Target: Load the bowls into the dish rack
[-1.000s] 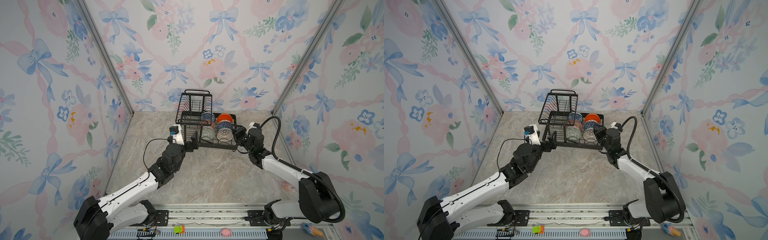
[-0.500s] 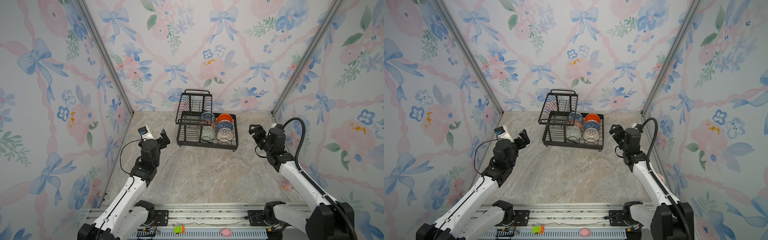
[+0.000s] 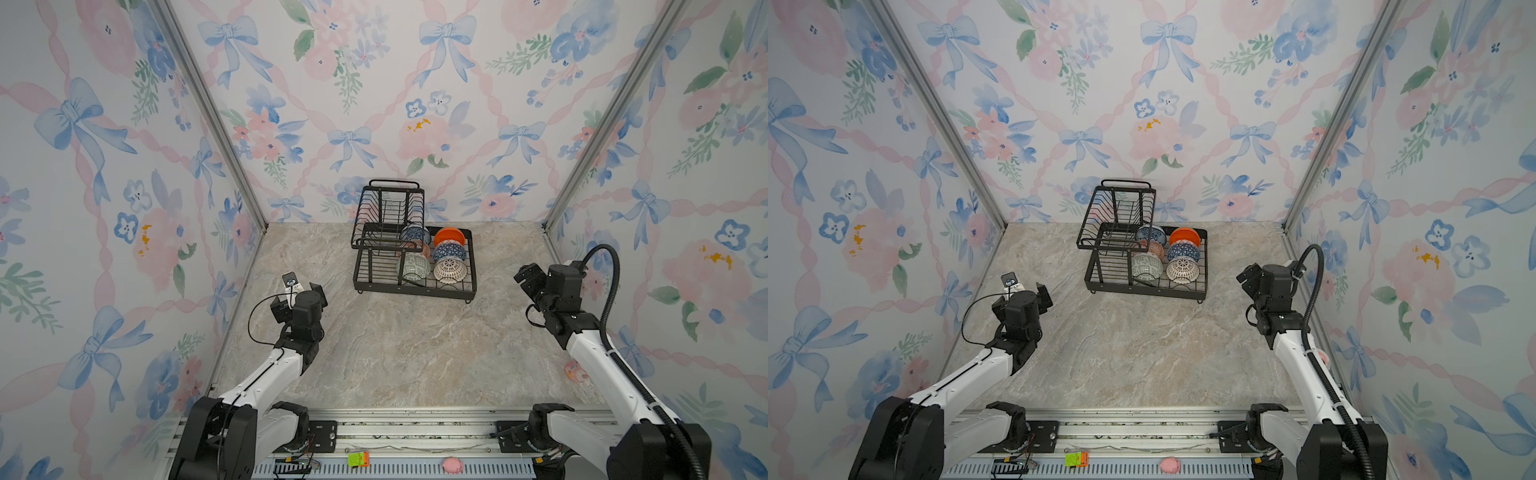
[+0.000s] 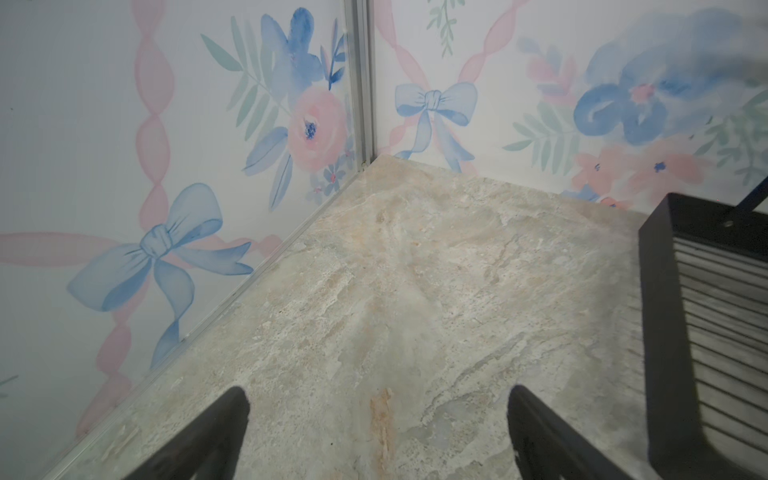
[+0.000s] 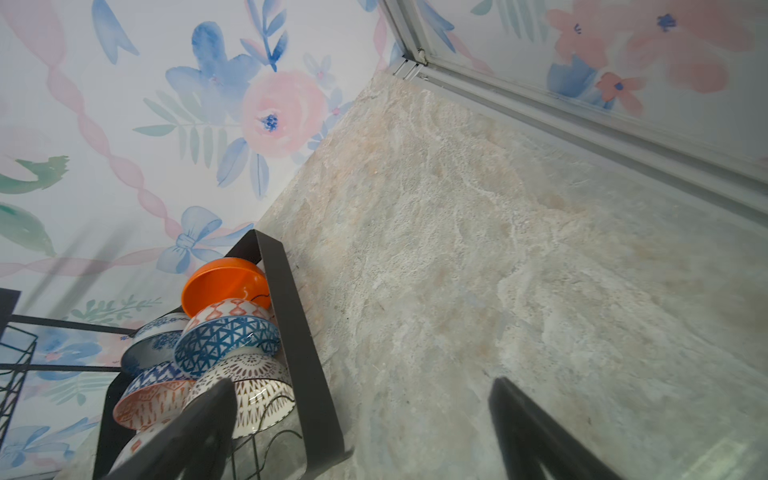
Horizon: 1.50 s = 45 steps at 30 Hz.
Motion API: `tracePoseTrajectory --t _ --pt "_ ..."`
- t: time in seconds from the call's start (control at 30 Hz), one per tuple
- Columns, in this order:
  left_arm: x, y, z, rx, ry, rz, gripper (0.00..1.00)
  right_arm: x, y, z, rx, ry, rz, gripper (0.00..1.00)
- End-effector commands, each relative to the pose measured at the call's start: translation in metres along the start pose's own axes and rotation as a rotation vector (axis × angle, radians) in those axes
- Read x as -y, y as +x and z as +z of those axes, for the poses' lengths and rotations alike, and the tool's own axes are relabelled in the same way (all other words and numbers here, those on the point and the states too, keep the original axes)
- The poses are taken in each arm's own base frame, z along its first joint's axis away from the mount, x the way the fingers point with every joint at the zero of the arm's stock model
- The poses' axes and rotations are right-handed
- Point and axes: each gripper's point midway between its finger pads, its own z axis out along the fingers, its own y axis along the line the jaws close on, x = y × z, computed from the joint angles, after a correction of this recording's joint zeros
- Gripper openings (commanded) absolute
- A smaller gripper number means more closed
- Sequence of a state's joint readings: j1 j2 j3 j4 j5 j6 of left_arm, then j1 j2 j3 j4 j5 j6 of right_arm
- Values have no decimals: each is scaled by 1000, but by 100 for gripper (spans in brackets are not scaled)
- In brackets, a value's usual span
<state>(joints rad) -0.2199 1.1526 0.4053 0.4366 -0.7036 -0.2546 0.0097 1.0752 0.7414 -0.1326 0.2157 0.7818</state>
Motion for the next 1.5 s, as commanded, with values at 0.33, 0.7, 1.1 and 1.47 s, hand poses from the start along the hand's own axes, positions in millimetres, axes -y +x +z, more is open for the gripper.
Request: tracePoseTrajectory --t 0.33,0.7,1.1,1.47 --pt "14 14 21 143 84 116 98 62 -14 5 172 291 -315 97" --pt "29 31 38 101 273 49 98 61 2 40 265 322 -567 97" --pt "31 35 31 143 305 58 98 36 30 56 377 243 -685 97" --pt "32 35 31 143 302 63 98 7 52 57 377 184 -831 97"
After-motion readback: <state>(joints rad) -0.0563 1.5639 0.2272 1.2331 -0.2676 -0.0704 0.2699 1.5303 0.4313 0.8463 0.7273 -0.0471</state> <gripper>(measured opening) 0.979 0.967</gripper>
